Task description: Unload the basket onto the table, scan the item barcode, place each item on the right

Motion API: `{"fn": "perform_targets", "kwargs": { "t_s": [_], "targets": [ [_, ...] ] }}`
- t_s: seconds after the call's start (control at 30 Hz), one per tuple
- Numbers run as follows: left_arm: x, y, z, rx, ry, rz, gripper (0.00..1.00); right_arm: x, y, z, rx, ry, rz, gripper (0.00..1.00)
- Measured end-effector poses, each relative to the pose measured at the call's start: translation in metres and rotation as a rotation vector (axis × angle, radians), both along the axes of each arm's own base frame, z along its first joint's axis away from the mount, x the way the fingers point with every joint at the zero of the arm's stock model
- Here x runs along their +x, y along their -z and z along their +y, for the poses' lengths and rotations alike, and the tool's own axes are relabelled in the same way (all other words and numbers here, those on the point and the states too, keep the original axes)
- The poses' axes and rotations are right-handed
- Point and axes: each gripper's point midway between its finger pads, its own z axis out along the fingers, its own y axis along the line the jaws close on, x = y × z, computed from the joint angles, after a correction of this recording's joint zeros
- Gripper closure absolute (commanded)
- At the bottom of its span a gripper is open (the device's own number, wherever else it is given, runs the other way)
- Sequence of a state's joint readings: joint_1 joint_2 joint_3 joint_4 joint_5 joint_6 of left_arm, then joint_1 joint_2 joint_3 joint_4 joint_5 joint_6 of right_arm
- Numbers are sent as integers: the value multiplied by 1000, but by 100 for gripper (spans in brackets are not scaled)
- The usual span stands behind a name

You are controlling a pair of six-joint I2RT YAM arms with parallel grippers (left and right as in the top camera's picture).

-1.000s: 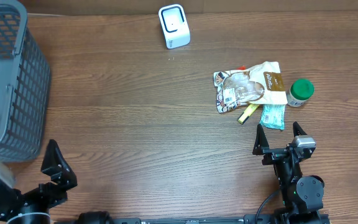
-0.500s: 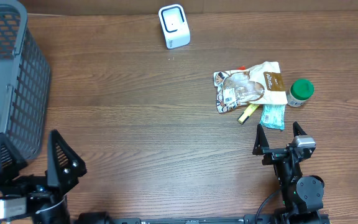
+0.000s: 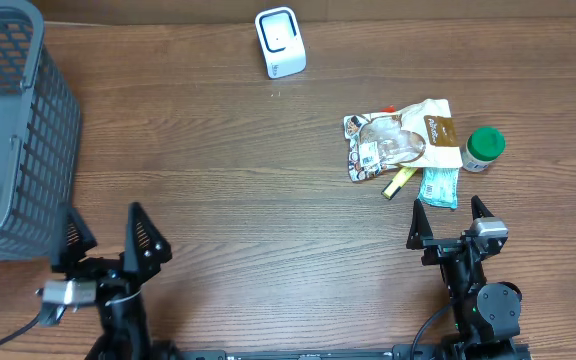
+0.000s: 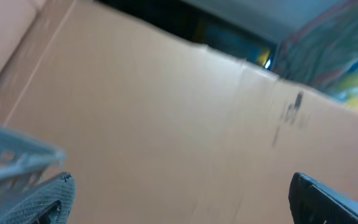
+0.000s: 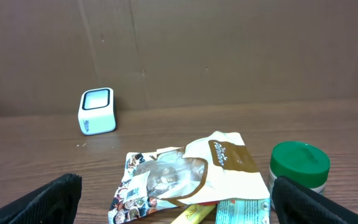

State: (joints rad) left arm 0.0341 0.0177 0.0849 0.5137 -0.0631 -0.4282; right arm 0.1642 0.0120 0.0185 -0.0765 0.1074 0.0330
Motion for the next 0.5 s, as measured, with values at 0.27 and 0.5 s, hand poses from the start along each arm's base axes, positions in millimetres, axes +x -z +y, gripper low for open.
{"fn": "perform_targets", "kwargs": {
  "t_s": [0.27, 0.5],
  "targets": [
    [40, 104, 2, -23, 3, 382, 0, 0, 0, 0, 0, 0, 0, 0],
    [44, 161, 8, -21, -42, 613, 0, 0, 0, 0, 0, 0, 0, 0]
  ]
}}
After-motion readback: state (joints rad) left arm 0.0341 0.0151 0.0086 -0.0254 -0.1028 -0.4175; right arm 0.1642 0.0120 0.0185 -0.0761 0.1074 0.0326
